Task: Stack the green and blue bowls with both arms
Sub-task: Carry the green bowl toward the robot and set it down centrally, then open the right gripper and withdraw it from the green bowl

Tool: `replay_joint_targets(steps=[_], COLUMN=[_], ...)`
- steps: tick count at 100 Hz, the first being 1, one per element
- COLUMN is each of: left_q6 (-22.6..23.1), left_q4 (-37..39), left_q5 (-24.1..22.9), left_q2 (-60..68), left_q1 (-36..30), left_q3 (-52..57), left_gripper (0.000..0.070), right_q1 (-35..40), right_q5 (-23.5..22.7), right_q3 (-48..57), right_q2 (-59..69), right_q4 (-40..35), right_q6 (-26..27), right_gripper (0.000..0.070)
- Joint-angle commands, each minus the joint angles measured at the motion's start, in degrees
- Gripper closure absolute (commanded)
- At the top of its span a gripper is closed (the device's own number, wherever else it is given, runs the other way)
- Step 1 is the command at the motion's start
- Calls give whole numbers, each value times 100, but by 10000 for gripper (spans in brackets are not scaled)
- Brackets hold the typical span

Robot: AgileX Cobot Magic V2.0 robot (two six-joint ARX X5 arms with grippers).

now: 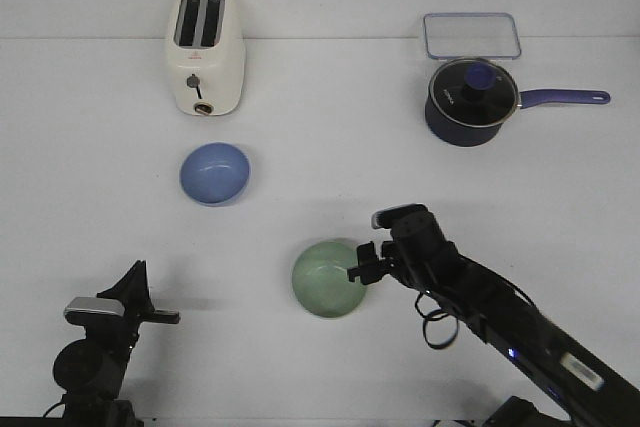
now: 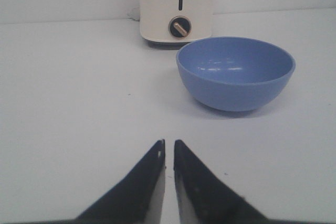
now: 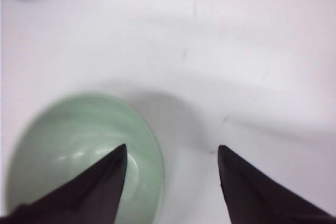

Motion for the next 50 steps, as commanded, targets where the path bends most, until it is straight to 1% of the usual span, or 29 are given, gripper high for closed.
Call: replay_joint_targets(steps=[1,12,20,26,30,39,50], left_q6=[-11,-11,-13,-11,-11,-11,-13], left_q4=[90,90,90,90,90,92,92], left_q5=[2,4,4,4,4,4,4], left_q2=[-11,-11,-11,-11,-11,-11,-11], left_q1=[9,9,9,9,9,9,9], left_q3=[-116,-116,-116,-116,-116,-116,-116], left_gripper=[685,685,685,685,685,685,685], right_q1=[98,291,481,640,706,798,796], right_q5=[240,883,1399,1690,1757,1757,1749], right_q3=[50,-173,-546,-909,-1099,-1499,-1753], right_q2=[-608,-1847,-2785,-3445,-3768,-4452,-4929], right_q4=[-111,-197,-168,-129,-109,-103,-127], right_q6=[-321,-442,-553,-577,-551,-566,-568], right_gripper=[339,379,382,382,382,382,382])
